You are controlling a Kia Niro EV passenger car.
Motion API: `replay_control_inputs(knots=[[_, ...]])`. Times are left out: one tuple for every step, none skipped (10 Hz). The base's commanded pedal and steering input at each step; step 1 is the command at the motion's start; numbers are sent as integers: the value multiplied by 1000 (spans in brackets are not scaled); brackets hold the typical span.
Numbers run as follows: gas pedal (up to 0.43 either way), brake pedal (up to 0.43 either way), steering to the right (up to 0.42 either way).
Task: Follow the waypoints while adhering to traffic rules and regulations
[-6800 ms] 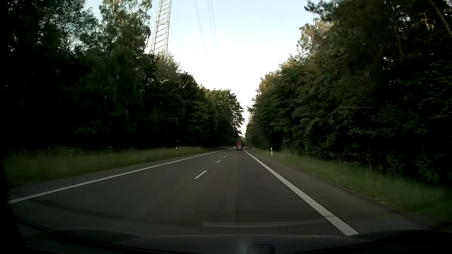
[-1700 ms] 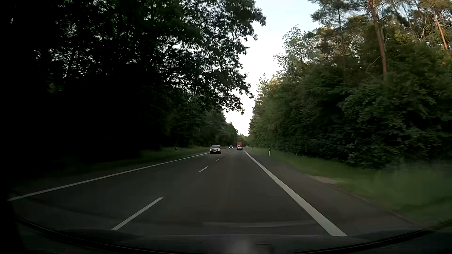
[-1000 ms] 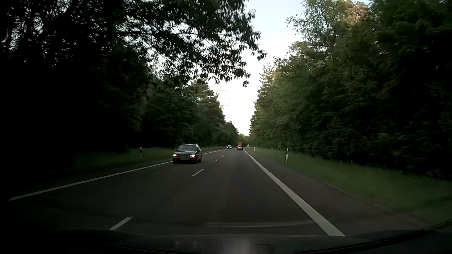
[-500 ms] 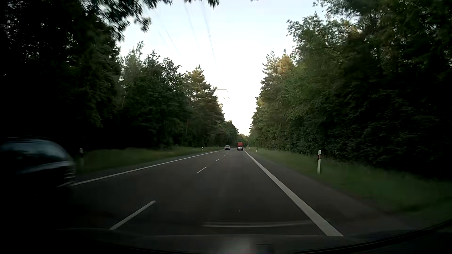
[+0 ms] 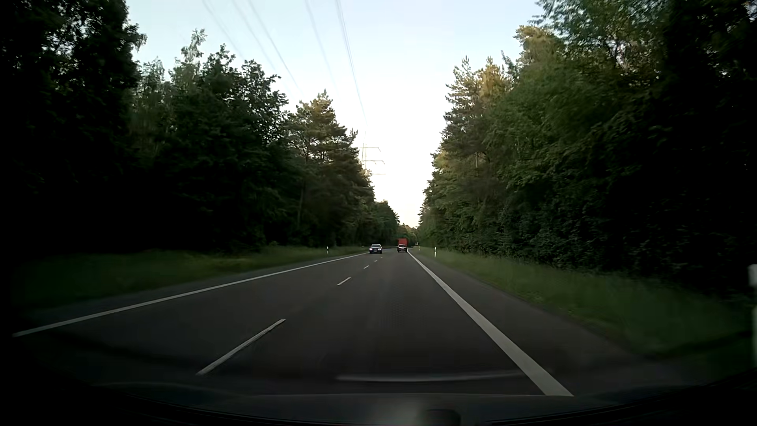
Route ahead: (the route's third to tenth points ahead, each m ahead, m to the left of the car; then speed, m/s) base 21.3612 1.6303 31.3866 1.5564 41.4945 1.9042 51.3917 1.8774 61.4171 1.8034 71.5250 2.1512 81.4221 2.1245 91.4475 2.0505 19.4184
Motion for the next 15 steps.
replay_control_inputs(knots=[[79,24,2],[79,18,2],[79,24,2],[79,24,1],[79,24,2],[79,18,2],[79,24,1],[87,24,1],[87,24,1],[87,18,1],[98,24,1],[98,18,1],[98,24,1],[98,24,1],[98,18,1]])
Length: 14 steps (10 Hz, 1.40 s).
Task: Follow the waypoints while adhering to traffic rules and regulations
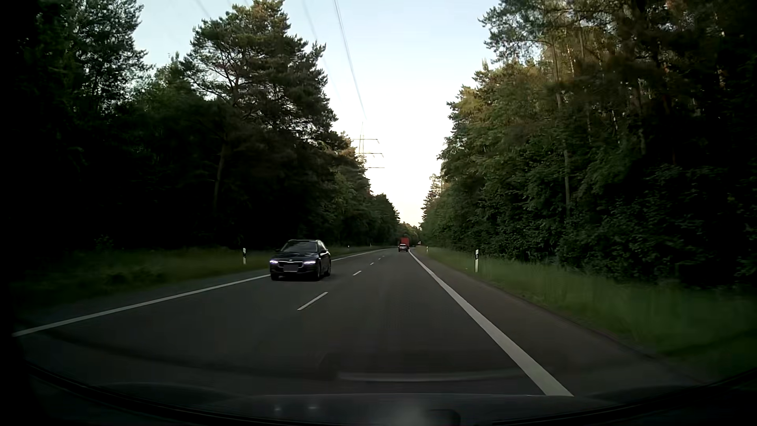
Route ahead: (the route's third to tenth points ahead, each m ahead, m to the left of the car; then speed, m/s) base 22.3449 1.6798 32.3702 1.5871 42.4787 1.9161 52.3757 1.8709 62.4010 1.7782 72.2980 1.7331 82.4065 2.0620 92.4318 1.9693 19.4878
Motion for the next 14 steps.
replay_control_inputs(knots=[[98,18,1],[98,24,1],[98,18,1],[98,18,1],[98,18,1],[98,18,1],[98,24,1],[98,24,1],[98,24,1],[98,18,1],[98,18,2],[98,18,1],[110,18,1],[110,24,2]])
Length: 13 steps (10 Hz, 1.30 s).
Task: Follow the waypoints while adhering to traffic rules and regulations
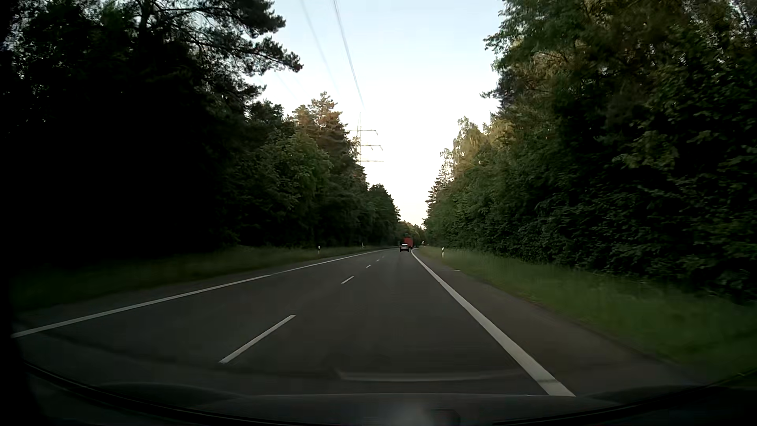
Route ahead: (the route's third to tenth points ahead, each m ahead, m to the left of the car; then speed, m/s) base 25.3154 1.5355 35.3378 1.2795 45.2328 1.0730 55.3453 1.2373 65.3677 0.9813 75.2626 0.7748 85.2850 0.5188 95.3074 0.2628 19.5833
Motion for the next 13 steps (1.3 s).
replay_control_inputs(knots=[[118,18,2],[118,18,2],[118,18,2],[118,24,2],[118,18,2],[118,24,2],[118,18,2],[118,18,2],[118,18,2],[118,18,2],[118,24,2],[118,18,2],[118,18,2]])
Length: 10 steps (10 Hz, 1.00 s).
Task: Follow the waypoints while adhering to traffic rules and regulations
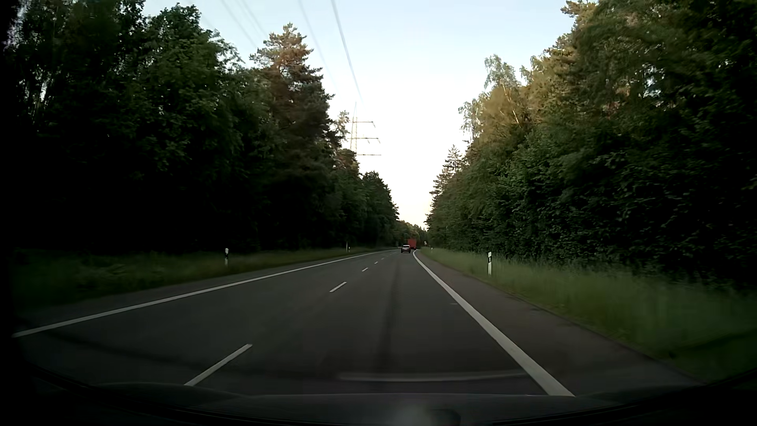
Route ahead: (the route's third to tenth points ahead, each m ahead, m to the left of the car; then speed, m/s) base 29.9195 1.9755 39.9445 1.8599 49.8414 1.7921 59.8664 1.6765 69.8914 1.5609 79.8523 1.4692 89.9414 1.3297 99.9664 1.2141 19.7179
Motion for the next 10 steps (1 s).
replay_control_inputs(knots=[[118,18,2],[118,18,1],[110,24,2],[110,18,1],[98,18,1],[98,24,1],[98,24,1],[98,18,1],[98,18,1],[98,24,1]])
